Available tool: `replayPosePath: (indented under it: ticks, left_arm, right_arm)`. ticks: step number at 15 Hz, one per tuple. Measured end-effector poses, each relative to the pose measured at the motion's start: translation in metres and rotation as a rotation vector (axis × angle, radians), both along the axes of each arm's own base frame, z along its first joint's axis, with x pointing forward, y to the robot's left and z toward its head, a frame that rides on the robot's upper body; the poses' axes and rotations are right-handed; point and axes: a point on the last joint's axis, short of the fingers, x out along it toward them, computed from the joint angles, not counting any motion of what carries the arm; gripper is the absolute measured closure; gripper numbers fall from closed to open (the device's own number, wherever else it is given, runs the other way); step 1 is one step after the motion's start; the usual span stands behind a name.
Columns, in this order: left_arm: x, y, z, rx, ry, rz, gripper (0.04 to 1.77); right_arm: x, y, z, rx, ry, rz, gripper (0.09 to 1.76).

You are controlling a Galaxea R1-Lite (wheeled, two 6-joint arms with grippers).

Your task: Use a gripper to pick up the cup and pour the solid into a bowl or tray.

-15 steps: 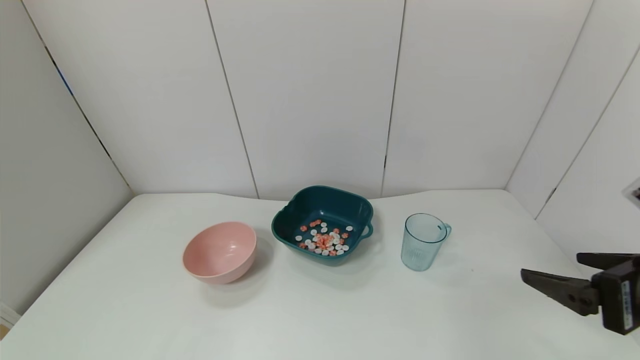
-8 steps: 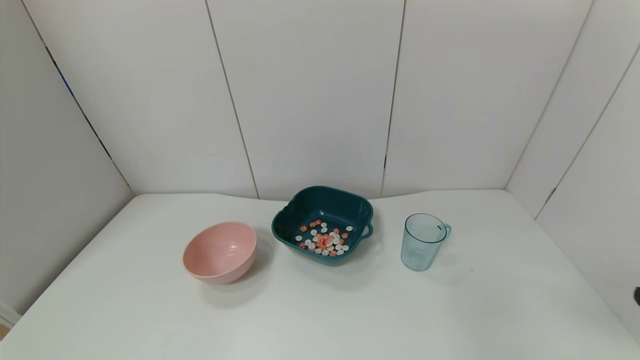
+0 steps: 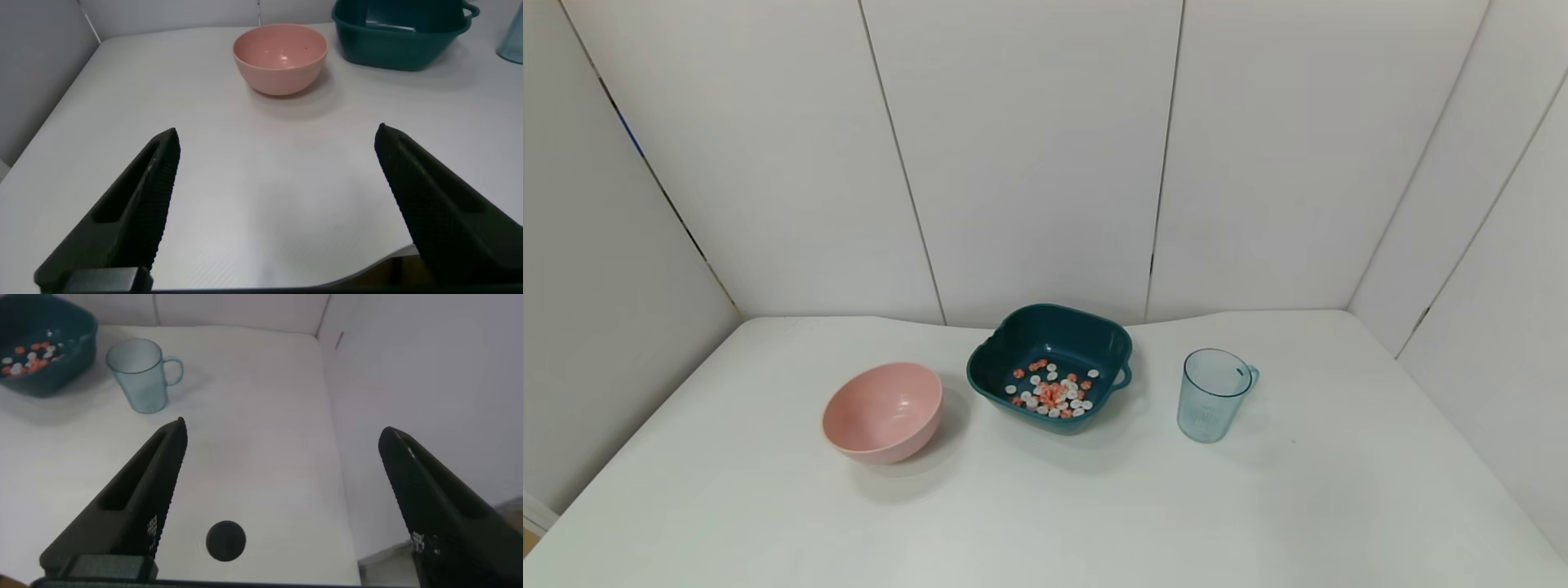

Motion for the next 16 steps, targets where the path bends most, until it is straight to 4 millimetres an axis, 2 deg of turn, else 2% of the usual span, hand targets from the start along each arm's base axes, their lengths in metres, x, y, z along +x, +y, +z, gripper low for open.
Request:
replayPosePath:
  ticks: [5,9,16]
  left_arm:
    - [0.000,0.000,0.000,0.000,0.000,0.000,0.09]
    - [0.000,0.000,0.000,0.000,0.000,0.000,0.09]
    - [0.000,0.000,0.000,0.000,0.000,0.000,0.09]
  right_arm:
    - [-0.025,-0.007,-0.014,0.018,-0.064,-0.151,0.15]
    - [-0.034,-0.006,-0.026,0.025,-0.081,-0.233,0.15]
    - [-0.052,0.001,-0.068,0.064,-0.110,-0.054,0.15]
